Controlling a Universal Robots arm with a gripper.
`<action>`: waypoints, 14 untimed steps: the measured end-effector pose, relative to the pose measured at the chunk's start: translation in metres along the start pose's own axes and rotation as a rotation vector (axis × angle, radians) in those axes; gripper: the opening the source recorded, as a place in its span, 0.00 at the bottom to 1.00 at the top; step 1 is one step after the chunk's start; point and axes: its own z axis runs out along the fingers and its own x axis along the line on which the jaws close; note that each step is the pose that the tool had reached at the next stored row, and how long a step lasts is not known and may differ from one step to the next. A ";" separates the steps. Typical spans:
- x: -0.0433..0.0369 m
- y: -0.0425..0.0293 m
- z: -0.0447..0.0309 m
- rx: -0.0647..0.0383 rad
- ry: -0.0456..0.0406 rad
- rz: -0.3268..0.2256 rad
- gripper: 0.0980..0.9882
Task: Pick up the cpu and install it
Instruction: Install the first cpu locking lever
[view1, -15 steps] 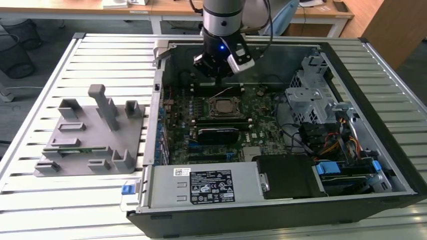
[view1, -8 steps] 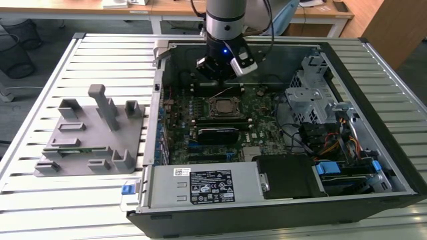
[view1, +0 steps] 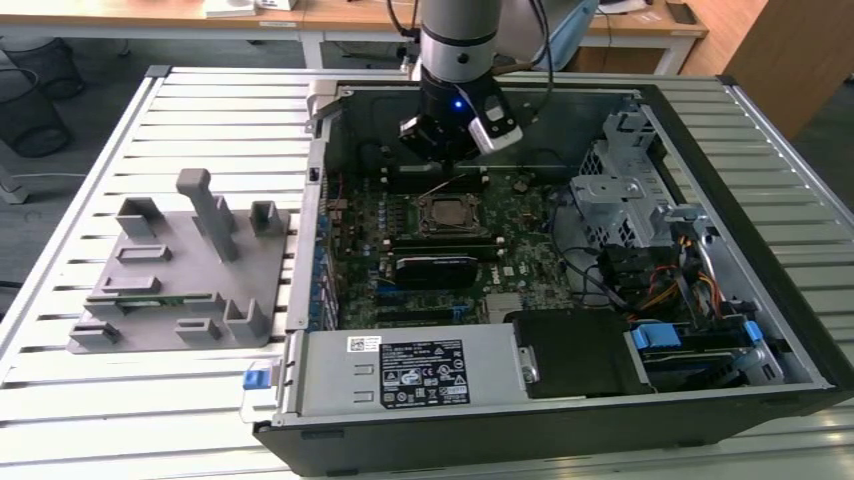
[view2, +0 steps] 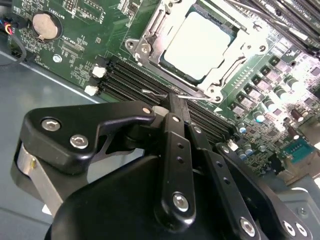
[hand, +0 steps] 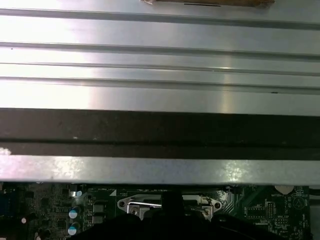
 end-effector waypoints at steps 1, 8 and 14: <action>-0.0001 0.0001 0.0003 0.000 0.0000 0.000 0.02; -0.0048 0.0026 0.0035 0.000 0.0000 -0.001 0.02; -0.0114 0.0029 0.0073 0.000 0.0001 -0.002 0.02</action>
